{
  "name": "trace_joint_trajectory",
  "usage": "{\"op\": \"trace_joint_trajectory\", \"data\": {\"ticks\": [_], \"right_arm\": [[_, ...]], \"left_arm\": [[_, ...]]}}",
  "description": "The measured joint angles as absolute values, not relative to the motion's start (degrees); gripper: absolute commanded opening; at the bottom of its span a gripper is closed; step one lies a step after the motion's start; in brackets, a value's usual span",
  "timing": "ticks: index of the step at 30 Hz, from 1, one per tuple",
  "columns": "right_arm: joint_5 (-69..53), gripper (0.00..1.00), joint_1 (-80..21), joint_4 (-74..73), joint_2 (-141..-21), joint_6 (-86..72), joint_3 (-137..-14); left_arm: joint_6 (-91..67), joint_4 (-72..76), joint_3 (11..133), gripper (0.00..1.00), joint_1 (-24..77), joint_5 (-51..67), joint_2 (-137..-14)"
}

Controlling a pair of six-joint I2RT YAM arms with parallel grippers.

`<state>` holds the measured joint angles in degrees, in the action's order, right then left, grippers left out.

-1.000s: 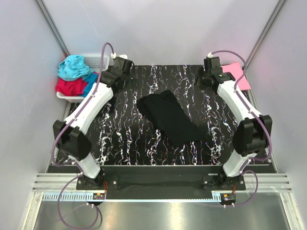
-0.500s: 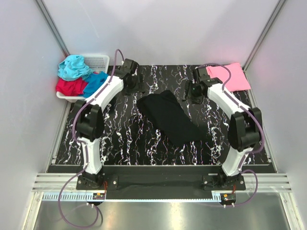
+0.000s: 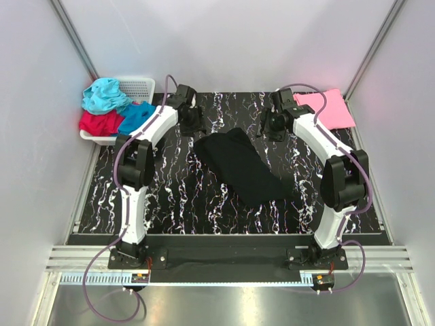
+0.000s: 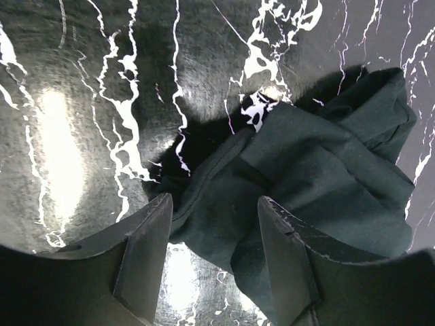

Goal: Fold and stack the t-shirts
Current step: Flatten the tshirt out

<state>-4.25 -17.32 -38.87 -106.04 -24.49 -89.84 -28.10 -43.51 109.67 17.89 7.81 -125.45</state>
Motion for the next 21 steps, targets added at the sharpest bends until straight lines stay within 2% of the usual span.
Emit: {"op": "trace_joint_trajectory", "data": {"ticks": [9, 11, 12, 13, 15, 16, 21], "right_arm": [[-5.28, 0.63, -17.32, -39.79, -106.04, -24.47, -96.49], [-5.28, 0.63, -17.32, -39.92, -106.04, -24.47, -97.19], [-5.28, 0.63, -17.32, -40.01, -106.04, -24.47, -97.47], [-5.26, 0.63, -17.32, -40.23, -106.04, -24.47, -97.73], [-5.26, 0.63, -17.32, -40.49, -106.04, -24.45, -98.24], [-5.23, 0.63, -17.32, -40.51, -106.04, -24.45, -98.35], [-5.10, 0.63, -17.32, -40.82, -106.04, -24.43, -98.45]], "left_arm": [[-28.12, -43.44, 105.34, 0.54, 18.39, 7.75, -125.86], [-28.18, -43.59, 105.27, 0.48, 18.61, 7.70, -126.21], [-28.29, -43.48, 105.27, 0.42, 18.76, 7.68, -126.41], [-28.40, -43.44, 105.27, 0.24, 19.03, 7.66, -126.65], [-28.73, -43.38, 105.27, 0.05, 19.55, 7.64, -127.33], [-28.80, -43.33, 105.27, 0.00, 19.90, 7.70, -127.68], [-28.53, -43.94, 105.62, 0.00, 21.04, 6.57, -128.42]]}}
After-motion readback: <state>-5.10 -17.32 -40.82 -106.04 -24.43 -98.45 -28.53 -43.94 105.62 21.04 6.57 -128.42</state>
